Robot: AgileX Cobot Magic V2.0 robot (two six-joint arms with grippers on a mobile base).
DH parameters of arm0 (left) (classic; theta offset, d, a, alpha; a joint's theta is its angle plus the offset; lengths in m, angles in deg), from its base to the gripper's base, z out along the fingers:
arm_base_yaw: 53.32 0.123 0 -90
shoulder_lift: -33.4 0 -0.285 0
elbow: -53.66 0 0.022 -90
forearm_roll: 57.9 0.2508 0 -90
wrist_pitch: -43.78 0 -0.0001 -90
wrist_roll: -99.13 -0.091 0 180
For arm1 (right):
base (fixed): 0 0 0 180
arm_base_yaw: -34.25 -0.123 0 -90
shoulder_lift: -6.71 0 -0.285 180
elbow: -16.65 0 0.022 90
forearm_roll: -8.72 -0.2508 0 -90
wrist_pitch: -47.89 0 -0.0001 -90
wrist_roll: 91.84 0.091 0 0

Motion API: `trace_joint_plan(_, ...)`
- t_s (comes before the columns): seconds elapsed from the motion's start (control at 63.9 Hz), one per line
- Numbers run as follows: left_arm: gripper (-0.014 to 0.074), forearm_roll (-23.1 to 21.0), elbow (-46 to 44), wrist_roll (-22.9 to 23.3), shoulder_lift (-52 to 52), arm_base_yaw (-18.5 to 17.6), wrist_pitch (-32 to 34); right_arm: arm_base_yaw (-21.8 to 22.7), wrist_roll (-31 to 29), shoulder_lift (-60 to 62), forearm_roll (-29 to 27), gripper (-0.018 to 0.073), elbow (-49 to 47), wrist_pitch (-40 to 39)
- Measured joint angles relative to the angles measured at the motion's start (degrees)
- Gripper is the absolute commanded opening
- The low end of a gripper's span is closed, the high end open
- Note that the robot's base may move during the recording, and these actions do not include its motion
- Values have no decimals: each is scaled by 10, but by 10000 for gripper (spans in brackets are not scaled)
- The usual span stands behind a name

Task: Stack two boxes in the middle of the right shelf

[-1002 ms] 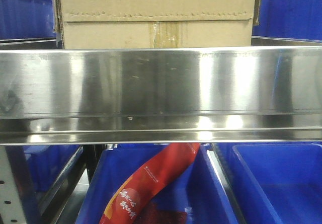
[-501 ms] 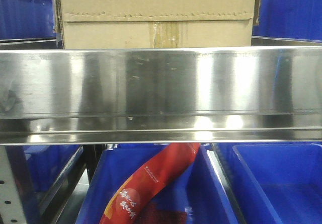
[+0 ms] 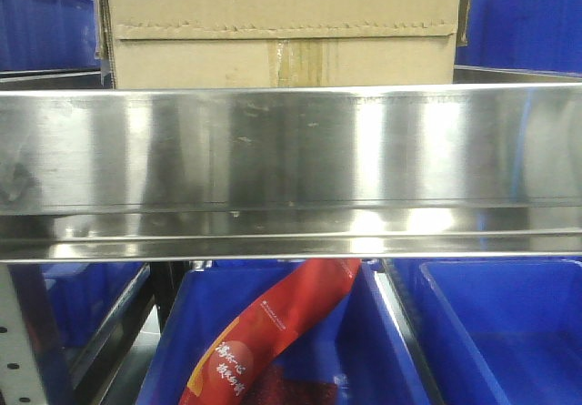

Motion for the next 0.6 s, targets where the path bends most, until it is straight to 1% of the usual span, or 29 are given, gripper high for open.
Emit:
trace_joint_plan(0.094, -111, 0, 0, 0, 0, 0, 0, 18, 2, 55, -4, -154, 64, -24)
trace_joint_plan(0.188, -111, 0, 0, 0, 0, 0, 0, 29, 5, 102, -13, -154, 105, -29)
trace_joint_plan(0.595, -111, 0, 0, 0, 0, 0, 2, 33, 5, 120, -22, -154, 113, -27)
